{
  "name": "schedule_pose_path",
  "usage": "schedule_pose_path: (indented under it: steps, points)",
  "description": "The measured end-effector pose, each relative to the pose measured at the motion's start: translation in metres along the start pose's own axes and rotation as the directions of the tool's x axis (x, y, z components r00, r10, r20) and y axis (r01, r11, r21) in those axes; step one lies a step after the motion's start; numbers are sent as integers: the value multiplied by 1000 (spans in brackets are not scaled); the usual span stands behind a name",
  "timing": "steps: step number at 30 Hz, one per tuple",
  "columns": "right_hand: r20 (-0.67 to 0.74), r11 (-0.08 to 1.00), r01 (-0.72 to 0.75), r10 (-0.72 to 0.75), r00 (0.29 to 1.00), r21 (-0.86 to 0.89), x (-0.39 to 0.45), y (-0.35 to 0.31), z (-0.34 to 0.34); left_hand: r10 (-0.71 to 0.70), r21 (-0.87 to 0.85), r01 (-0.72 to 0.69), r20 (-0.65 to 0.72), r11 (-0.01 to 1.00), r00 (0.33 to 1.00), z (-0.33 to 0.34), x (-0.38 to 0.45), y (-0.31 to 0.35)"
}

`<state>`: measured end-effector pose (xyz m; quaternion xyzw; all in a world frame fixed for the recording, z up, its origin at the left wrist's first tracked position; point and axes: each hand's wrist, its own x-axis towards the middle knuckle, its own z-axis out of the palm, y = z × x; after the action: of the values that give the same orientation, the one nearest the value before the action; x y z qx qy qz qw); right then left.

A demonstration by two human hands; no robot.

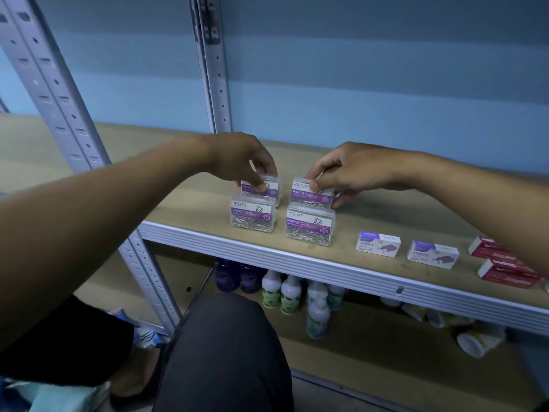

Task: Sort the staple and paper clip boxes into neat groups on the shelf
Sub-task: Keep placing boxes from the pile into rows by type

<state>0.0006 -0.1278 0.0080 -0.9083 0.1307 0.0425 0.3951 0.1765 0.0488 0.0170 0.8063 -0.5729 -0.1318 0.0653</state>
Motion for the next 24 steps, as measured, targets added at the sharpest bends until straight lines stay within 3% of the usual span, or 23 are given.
schedule_pose_path:
  steps: [12, 17, 24]
  points:
    - [46, 999, -27, 26, 999, 20, -1, 4, 3, -6, 61, 6, -6, 998, 1000, 3, -1, 0]
    - [-44, 999, -50, 50, 998, 20, -9, 9, -19, 6, 40, -3, -72, 999, 997, -6, 2, 11]
    - [-151, 985, -128, 110, 982, -112, -32, 35, -56, 72, 86, -61, -132, 994, 989, -9, 19, 38]
